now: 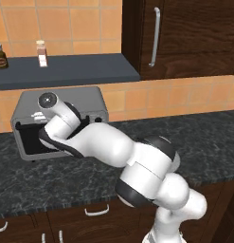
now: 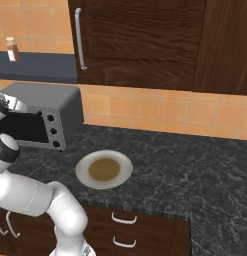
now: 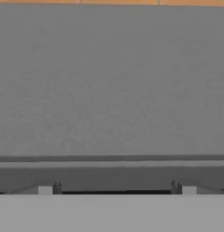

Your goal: Pick up the kebab skewer and baguette bread, and place them inside the toaster oven. Close the toaster oven door and start by setting the timer.

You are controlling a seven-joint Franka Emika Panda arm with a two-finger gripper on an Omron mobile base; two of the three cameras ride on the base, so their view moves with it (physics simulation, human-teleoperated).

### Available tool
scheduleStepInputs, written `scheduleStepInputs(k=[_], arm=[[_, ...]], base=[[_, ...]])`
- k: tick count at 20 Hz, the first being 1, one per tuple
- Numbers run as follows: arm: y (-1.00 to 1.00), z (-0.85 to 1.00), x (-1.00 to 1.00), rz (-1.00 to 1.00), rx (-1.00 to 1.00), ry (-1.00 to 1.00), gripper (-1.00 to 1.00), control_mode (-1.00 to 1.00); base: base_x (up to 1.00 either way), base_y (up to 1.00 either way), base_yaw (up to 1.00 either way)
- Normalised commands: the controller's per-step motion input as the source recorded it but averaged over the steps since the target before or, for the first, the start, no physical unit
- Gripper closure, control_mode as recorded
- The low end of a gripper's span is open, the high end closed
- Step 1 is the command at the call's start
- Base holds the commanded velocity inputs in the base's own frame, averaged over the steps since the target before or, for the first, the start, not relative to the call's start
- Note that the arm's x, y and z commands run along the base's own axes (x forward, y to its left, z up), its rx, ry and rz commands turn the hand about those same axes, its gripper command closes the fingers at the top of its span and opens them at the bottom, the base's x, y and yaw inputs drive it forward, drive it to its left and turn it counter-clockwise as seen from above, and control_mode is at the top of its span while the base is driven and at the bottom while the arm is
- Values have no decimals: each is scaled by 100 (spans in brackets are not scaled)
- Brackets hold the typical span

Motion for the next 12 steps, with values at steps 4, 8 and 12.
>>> scheduleStepInputs(k=[4,8,12], arm=[[-11,9,-29,0,0,-2,-100,-100],[-34,22,-85,0,0,-1,-100,-100],[-48,5,-68,0,0,-5,-100,-100]], base=[[0,0,0],[0,0,0],[0,0,0]])
